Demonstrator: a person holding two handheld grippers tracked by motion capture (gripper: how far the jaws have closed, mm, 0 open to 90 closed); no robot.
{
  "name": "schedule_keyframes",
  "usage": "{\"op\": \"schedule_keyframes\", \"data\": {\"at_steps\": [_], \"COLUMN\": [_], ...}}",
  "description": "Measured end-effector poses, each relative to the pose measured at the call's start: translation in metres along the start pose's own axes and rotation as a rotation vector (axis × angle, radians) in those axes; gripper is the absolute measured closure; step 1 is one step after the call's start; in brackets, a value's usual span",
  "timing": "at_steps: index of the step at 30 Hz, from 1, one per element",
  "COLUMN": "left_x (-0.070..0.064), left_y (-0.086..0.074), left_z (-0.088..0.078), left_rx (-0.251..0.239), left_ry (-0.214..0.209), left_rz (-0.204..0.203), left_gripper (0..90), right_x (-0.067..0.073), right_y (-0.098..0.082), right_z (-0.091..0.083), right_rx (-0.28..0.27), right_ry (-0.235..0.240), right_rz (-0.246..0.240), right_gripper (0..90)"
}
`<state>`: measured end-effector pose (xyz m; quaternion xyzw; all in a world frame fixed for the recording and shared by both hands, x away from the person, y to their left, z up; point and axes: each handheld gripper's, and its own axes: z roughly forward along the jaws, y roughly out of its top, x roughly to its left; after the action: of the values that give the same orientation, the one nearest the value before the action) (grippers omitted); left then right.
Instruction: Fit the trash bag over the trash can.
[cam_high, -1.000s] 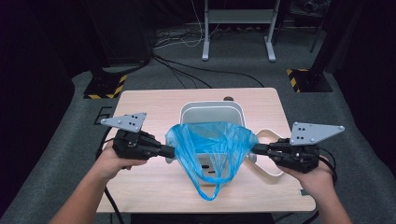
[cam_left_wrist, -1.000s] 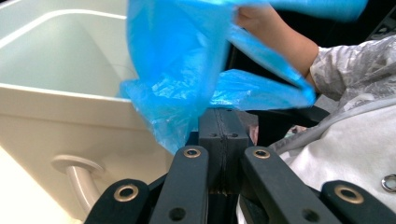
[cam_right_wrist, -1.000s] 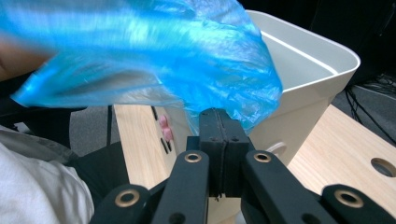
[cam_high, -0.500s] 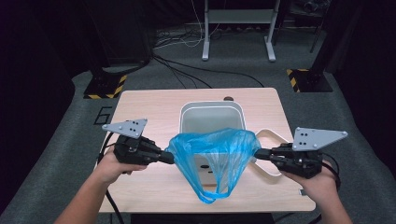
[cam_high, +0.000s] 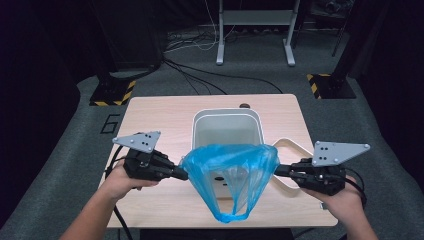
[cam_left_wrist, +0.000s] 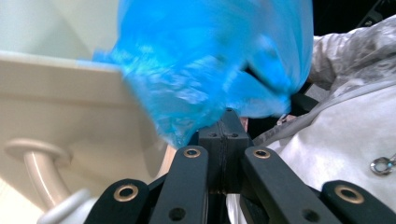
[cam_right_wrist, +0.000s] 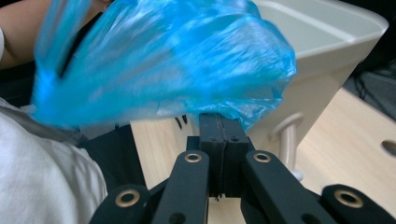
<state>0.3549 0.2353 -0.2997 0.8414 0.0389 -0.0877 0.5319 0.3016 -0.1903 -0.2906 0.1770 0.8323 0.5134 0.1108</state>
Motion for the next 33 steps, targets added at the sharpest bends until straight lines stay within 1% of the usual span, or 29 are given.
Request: {"op": "schedule_keyframes", "data": {"at_steps": [1,3,6,8,10,11,12,14,17,20,24,25,26,27,28,29,30,31,32,33], "left_x": [0.004,0.007,0.012,0.011,0.008,0.008,0.002,-0.004,-0.011,-0.016,-0.026,-0.029,-0.029,-0.032,-0.038,-0.040,-0.040,-0.043,-0.043,-0.043], "left_y": [-0.004,-0.007,-0.010,-0.010,-0.008,-0.008,-0.005,-0.003,0.001,0.007,0.017,0.021,0.021,0.024,0.031,0.034,0.034,0.041,0.044,0.044], "left_z": [0.002,0.004,0.005,0.003,-0.002,-0.002,-0.009,-0.016,-0.027,-0.035,-0.043,-0.045,-0.045,-0.046,-0.047,-0.045,-0.045,-0.039,-0.036,-0.036], "left_rx": [0.002,0.005,0.009,0.003,-0.013,-0.013,-0.022,-0.030,-0.044,-0.052,-0.070,-0.074,-0.074,-0.077,-0.078,-0.073,-0.073,-0.059,-0.051,-0.051], "left_ry": [0.002,0.008,0.016,0.023,0.025,0.025,0.045,0.070,0.106,0.142,0.186,0.193,0.193,0.198,0.205,0.202,0.202,0.194,0.187,0.187], "left_rz": [-0.011,-0.024,-0.039,-0.043,-0.051,-0.051,-0.043,-0.036,-0.032,-0.019,0.007,0.020,0.020,0.030,0.052,0.059,0.059,0.072,0.081,0.081], "left_gripper": [89.4,89.3,89.3,88.4,80.4,76.2,72.4,66.7,61.1,56.9,51.5,50.4,49.3,49.3,48.2,47.7,46.8,46.0,45.5,45.0], "right_x": [-0.003,-0.005,-0.008,-0.008,-0.007,-0.007,-0.006,-0.005,-0.004,-0.004,-0.004,-0.004,-0.004,-0.004,-0.003,-0.003,-0.003,-0.004,-0.004,-0.004], "right_y": [-0.004,-0.007,-0.009,-0.010,-0.010,-0.010,-0.009,-0.008,-0.007,-0.006,-0.005,-0.004,-0.004,-0.004,-0.003,-0.003,-0.003,-0.003,-0.002,-0.002], "right_z": [0.005,0.008,0.011,0.011,0.011,0.011,0.010,0.010,0.010,0.011,0.012,0.012,0.012,0.012,0.012,0.012,0.012,0.013,0.013,0.013], "right_rx": [0.013,0.023,0.025,0.020,0.020,0.020,0.018,0.018,0.016,0.016,0.015,0.013,0.012,0.012,0.012,0.011,0.011,0.010,0.011,0.012], "right_ry": [0.005,0.006,0.012,0.015,0.014,0.014,0.014,0.015,0.015,0.016,0.018,0.020,0.020,0.020,0.020,0.021,0.021,0.022,0.023,0.023], "right_rz": [0.012,0.025,0.037,0.039,0.039,0.039,0.033,0.031,0.026,0.028,0.027,0.029,0.024,0.024,0.024,0.025,0.025,0.026,0.025,0.027], "right_gripper": [89.8,89.9,89.9,89.8,89.8,89.8,89.8,89.8,89.8,89.8,89.8,89.8,89.8,89.8,89.8,89.8,89.8,89.8,89.8,89.8]}}
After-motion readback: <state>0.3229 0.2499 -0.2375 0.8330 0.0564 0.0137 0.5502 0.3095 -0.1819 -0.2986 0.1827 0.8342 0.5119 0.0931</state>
